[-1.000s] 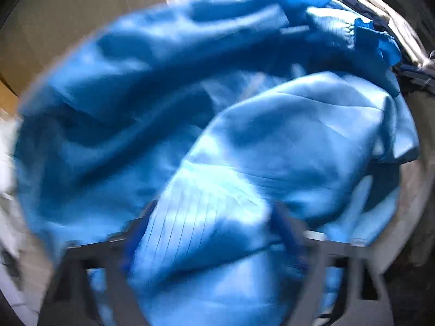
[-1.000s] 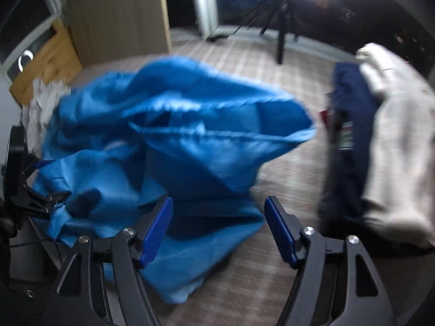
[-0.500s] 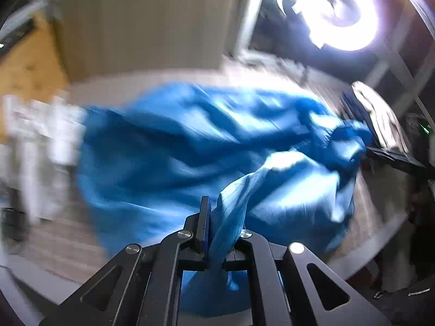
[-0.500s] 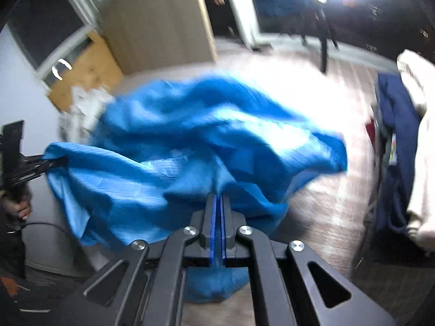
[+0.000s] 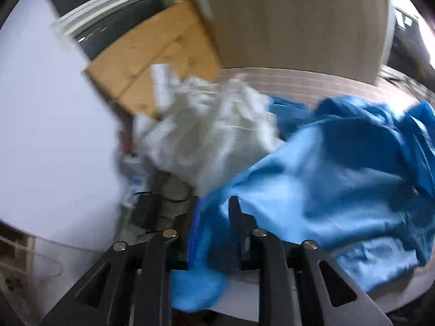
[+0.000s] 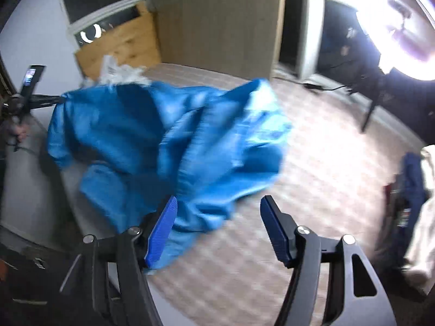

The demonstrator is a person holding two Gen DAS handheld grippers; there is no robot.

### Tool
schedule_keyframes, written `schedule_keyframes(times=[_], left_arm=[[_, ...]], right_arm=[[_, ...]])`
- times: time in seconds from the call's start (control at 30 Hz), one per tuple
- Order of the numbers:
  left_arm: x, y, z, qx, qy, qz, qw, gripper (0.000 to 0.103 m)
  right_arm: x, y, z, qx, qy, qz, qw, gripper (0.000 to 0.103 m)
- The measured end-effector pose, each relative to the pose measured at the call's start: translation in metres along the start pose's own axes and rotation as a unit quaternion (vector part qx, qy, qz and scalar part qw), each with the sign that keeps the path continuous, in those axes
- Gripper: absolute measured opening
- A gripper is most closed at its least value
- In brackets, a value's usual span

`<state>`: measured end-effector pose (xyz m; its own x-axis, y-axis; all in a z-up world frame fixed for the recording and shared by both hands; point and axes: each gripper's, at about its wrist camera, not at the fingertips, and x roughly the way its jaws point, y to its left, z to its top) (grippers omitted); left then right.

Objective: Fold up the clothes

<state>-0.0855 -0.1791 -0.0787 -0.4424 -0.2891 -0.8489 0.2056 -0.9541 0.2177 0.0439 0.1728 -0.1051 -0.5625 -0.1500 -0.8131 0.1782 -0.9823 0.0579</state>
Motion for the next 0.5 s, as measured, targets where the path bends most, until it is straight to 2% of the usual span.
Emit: schedule_keyframes(times=[0.03,0.1,0.13,0.2,0.3,0.47,0.5], left_arm=[[0.001,-0.012,-0.001,0.010,-0.002,-0.018,0.9998,0.033],[0.002,-0.035,-0.003,0.030,-0.005,-0.055,0.9980,0.033],[0.002,-0.047,-0.004,0.040,-0.006,-0.073,0.9965,0.033],[0.002,-0.075,-0.003,0.066,-0.009,-0.110,0.9918,0.034],[0.002,-0.129,0.002,0.111,-0.011,-0.150,0.9824,0.035],[0.000,-0.201,0.010,0.154,-0.005,-0.205,0.9667,0.036],[0.000,-0.212,0.011,0.162,-0.005,-0.209,0.9645,0.036]], right_arm=[[0.002,0.004,0.005,-0.010,-0.006,0.003,1.000,0.063],[0.009,0.016,0.019,-0.030,-0.019,0.010,0.999,0.063],[0.018,0.022,0.027,-0.036,-0.015,-0.001,0.999,0.063],[0.040,0.025,0.045,-0.038,0.003,-0.033,0.999,0.063],[0.080,0.028,0.064,-0.051,0.034,-0.036,0.997,0.063],[0.134,0.032,0.061,-0.126,0.096,-0.090,0.983,0.062],[0.138,0.024,0.059,-0.129,0.099,-0.083,0.983,0.045]])
